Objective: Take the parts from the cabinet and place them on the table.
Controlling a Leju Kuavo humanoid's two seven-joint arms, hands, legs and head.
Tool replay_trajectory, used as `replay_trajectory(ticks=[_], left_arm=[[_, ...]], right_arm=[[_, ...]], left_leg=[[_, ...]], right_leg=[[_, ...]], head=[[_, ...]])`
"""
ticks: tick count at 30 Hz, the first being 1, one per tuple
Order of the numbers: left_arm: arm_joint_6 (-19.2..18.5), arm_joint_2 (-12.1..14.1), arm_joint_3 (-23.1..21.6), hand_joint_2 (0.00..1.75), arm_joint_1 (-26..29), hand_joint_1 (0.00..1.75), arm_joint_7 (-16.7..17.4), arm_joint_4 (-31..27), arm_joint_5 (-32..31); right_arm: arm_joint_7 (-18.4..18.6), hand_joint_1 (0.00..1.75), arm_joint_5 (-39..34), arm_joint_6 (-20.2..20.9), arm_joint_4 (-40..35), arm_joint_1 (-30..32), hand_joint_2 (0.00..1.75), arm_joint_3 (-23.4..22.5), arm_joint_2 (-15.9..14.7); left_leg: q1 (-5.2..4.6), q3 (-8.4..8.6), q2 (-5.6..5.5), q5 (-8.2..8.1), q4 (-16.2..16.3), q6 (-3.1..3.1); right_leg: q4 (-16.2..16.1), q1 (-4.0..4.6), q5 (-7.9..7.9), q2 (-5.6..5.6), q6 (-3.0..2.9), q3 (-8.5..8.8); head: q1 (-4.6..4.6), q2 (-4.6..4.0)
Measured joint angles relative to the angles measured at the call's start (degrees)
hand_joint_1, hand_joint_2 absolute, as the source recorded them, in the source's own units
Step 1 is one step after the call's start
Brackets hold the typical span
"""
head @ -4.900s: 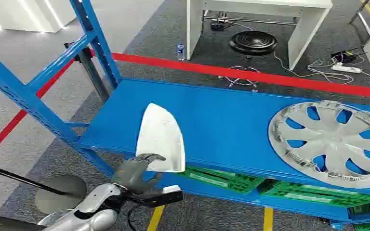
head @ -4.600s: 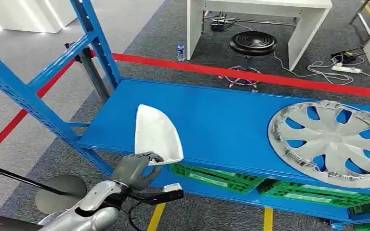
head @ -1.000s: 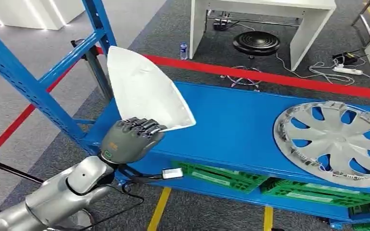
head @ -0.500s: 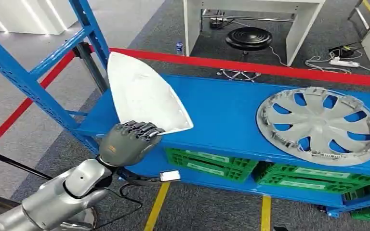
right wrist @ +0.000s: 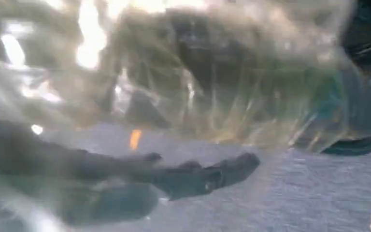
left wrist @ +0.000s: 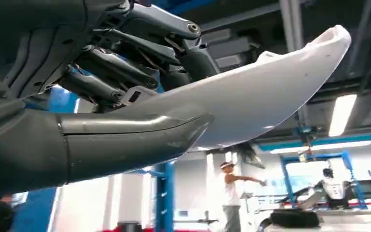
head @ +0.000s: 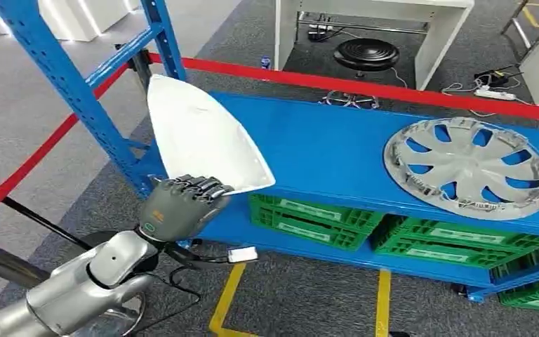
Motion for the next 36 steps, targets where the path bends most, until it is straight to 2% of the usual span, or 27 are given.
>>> replay_trajectory(ticks=[1,2,4,5,6,8,9,11,12,13,14,16,17,19,21,22,23,24,26,27,28,29,31,32,33,34,36], left_arm=[[-0.1,0.0,0.0,1.75,0.1,1.75,0.1,0.0,0.0],[-0.1,0.0,0.0,1.75,0.2,1.75,0.3,0.0,0.0],[-0.6,0.0,-0.2,1.75,0.4,1.75,0.6,0.0,0.0],[-0.9,0.0,-0.2,1.75,0.5,1.75,0.7,0.0,0.0],[-1.1,0.0,-0.2,1.75,0.6,1.75,0.9,0.0,0.0],[-1.0,0.1,-0.2,1.75,0.7,1.75,0.9,-0.5,0.0],[-1.0,0.1,-0.1,1.75,0.7,1.75,1.0,-0.6,0.0],[-1.2,0.1,-0.1,1.75,0.9,1.75,1.3,-0.7,0.1],[-1.3,0.3,0.0,1.75,1.4,1.75,1.5,-0.7,0.2],[-1.3,0.5,0.1,1.75,1.9,1.75,1.6,-0.8,0.3],[-1.3,0.7,0.1,1.75,2.3,1.75,1.6,-0.9,0.3],[-1.2,1.0,0.3,1.75,2.8,1.75,1.6,-1.0,0.3],[-1.2,1.1,0.3,1.75,3.0,1.75,1.6,-1.0,0.3],[-1.2,1.4,0.5,1.75,3.7,1.75,1.6,-1.2,0.3],[-1.0,1.9,0.9,1.75,4.2,1.75,1.8,-1.7,0.0],[-0.9,2.1,1.2,1.75,4.5,1.75,1.9,-2.1,-0.1],[-0.9,2.3,1.7,1.75,4.7,1.75,2.0,-2.5,-0.1],[-0.8,2.5,2.0,1.75,5.0,1.75,2.1,-2.9,-0.2],[-0.6,3.1,2.4,1.75,5.5,1.75,2.1,-3.3,-0.3],[-0.6,3.3,2.8,1.75,6.1,1.75,2.1,-3.5,-0.3],[-0.6,3.5,3.0,1.75,6.6,1.75,2.1,-3.7,-0.4],[-0.6,3.8,3.0,1.75,6.9,1.75,2.0,-3.8,-0.5],[-0.6,4.5,3.2,1.75,7.8,1.75,1.8,-4.1,-0.8],[-0.6,4.8,3.3,1.75,8.3,1.75,1.7,-4.2,-0.9],[-0.7,5.0,3.3,1.75,8.8,1.75,1.6,-4.3,-1.0],[-0.7,5.2,3.4,1.75,9.2,1.75,1.5,-4.3,-1.0],[-0.7,5.6,3.4,1.75,9.6,1.75,1.5,-4.4,-1.0]], right_arm=[[0.1,0.0,0.0,-0.3,0.0,0.0,0.0,0.0,0.0],[0.2,0.0,0.1,-0.5,0.0,0.0,0.0,0.0,0.0],[0.3,0.0,0.3,-1.0,0.0,0.1,0.0,0.0,0.0],[0.3,0.0,0.3,-1.3,0.0,0.1,0.0,0.0,0.0],[0.3,0.0,0.4,-1.5,-0.1,0.1,0.0,0.0,0.0],[0.5,0.0,0.7,-1.7,-0.4,0.1,0.0,-0.2,-0.1],[0.5,0.0,1.0,-2.0,-0.6,0.0,0.0,-0.2,-0.1],[0.5,0.0,1.1,-2.1,-0.9,0.6,0.0,-0.2,-0.2],[0.5,0.0,1.2,-2.1,-1.1,0.9,0.0,-0.2,-0.2],[0.5,0.0,1.2,-2.0,-1.2,1.0,0.0,-0.1,-0.2],[0.6,0.0,1.3,-2.1,-1.5,1.3,0.0,-0.1,-0.3],[0.8,0.0,1.4,-2.1,-2.1,1.7,0.0,-0.1,-0.4],[0.8,0.0,1.4,-2.2,-2.3,1.8,0.0,0.0,-0.5],[0.8,0.0,1.7,-2.2,-2.6,2.0,0.0,0.1,-0.6],[0.8,0.0,2.1,-2.2,-3.0,2.0,0.0,0.3,-0.7],[0.8,0.0,2.3,-2.2,-3.2,1.9,0.0,0.5,-0.7],[0.8,0.0,2.4,-2.2,-3.4,1.9,0.0,0.8,-0.7],[0.8,0.0,2.6,-2.2,-3.6,1.8,0.0,1.1,-0.7],[0.8,0.0,2.9,-2.2,-3.7,1.6,0.0,1.6,-0.8],[0.8,0.0,3.0,-2.2,-3.7,1.7,0.0,1.8,-0.8],[0.8,0.0,3.0,-2.2,-3.7,1.8,0.0,2.2,-0.9],[0.8,0.0,3.1,-2.1,-3.7,1.9,0.0,2.6,-0.9],[1.5,0.0,3.1,-2.1,-3.8,1.8,0.0,3.0,-0.9],[1.5,0.0,3.1,-2.2,-3.8,1.7,0.0,3.1,-0.9],[1.5,0.0,3.1,-2.2,-3.8,1.6,0.0,3.3,-0.9],[1.5,0.0,3.1,-2.2,-3.8,1.6,0.0,3.5,-0.9],[1.5,0.0,3.2,-2.1,-3.8,1.6,0.0,3.7,-0.9]], left_leg=[[-0.11,-1.02,0.0,0.78,0.0,0.02],[-0.18,-2.12,0.01,1.56,0.1,-0.02],[-0.27,-4.06,0.02,3.02,0.2,-0.19],[-0.27,-5.06,0.02,3.69,0.3,-0.36],[-0.27,-5.97,0.01,4.37,0.4,-0.57],[-0.54,-7.02,0.0,5.47,0.9,-1.19],[-0.53,-7.11,0.08,6.21,0.9,-1.48],[-0.25,-7.13,0.08,7.4,0.4,-2.11],[-0.27,-7.23,-0.07,7.92,0.4,-2.5],[-0.06,-7.79,-0.17,5.35,1.2,-2.89],[0.08,-8.41,-0.16,0.78,4.1,-3.2],[0.38,-9.93,-0.16,-6.23,12.9,-3.71],[0.49,-10.32,-0.15,-7.45,16.7,-3.88],[0.69,-8.84,-0.15,-4.81,18.9,-4.02],[0.73,-3.23,-0.16,-1.22,12.6,-3.68],[0.72,0.54,-0.23,-1.49,7.7,-3.37],[0.48,3.83,-0.29,-3.51,2.8,-2.98],[0.51,4.95,-0.34,-4.47,0.6,-2.6],[0.21,4.28,-0.35,-4.41,0.5,-2.43],[0.29,3.56,-0.27,-3.83,0.1,-1.95],[0.57,2.98,0.14,-2.95,-0.2,-1.37],[0.52,2.07,0.08,-2.37,-0.2,-0.92],[0.22,0.32,0.1,-0.87,-0.1,-0.5],[0.04,-0.68,0.11,-0.13,0.0,-0.43],[-0.16,-1.74,0.12,0.66,0.0,-0.44],[-0.3,-2.76,0.13,1.39,0.1,-0.47],[-0.43,-4.62,0.1,2.72,0.4,-0.64]], right_leg=[[4.4,0.03,-2.66,0.03,0.19,-0.82],[7.9,0.06,-3.4,0.03,0.31,-1.18],[8.5,0.05,0.27,0.02,0.35,0.79],[6.1,0.06,2.85,0.02,0.27,3.25],[1.8,0.05,4.2,0.0,0.15,6.71],[-9.6,0.34,0.64,-0.03,-0.19,14.75],[-11.0,0.38,-0.23,0.06,-0.87,14.68],[-10.5,0.77,0.38,0.07,-1.66,13.84],[-10.8,0.49,1.14,-0.1,-2.28,13.28],[-10.7,0.34,1.84,-0.36,-2.84,12.78],[-10.7,0.36,2.6,-0.41,-3.46,12.02],[-10.6,0.42,4.0,-0.53,-3.5,10.86],[-10.4,0.43,4.75,-0.51,-3.48,9.91],[-10.1,0.44,6.0,-0.51,-3.27,7.9],[-9.2,0.43,6.91,-0.47,-2.9,5.85],[-8.8,0.43,7.21,-0.4,-2.68,5.33],[-8.5,0.77,7.43,-0.31,-2.35,4.84],[-8.4,0.73,7.96,-0.32,-1.94,4.7],[-8.5,0.49,9.06,-0.34,-1.11,4.07],[-8.5,0.62,9.6,-0.32,-0.59,3.67],[-7.8,0.39,8.02,-0.1,-0.47,3.12],[-5.9,0.43,4.68,-0.13,-0.39,2.1],[2.1,0.41,-2.23,-0.11,-0.25,0.08],[6.2,0.44,-3.92,-0.11,-0.16,-0.71],[9.1,0.44,-3.66,-0.11,-0.18,-0.8],[9.4,0.45,-1.65,-0.11,-0.27,0.23],[4.2,0.49,3.13,-0.11,-0.6,5.08]], head=[[0.02,0.02],[0.09,0.02],[0.04,0.02],[0.06,0.02],[0.09,0.02],[0.11,0.02],[0.04,0.02],[0.11,0.02],[0.06,0.02],[0.04,0.02],[-0.29,0.02],[-0.33,0.02],[-0.33,0.02],[-0.33,0.02],[-0.35,0.02],[-0.39,0.02],[-0.37,0.02],[-0.22,0.02],[-0.31,0.02],[-0.33,0.02],[-0.24,0.0],[-0.02,0.02],[0.28,0.0],[0.31,0.02],[0.33,0.02],[0.33,0.02],[0.33,0.02]])
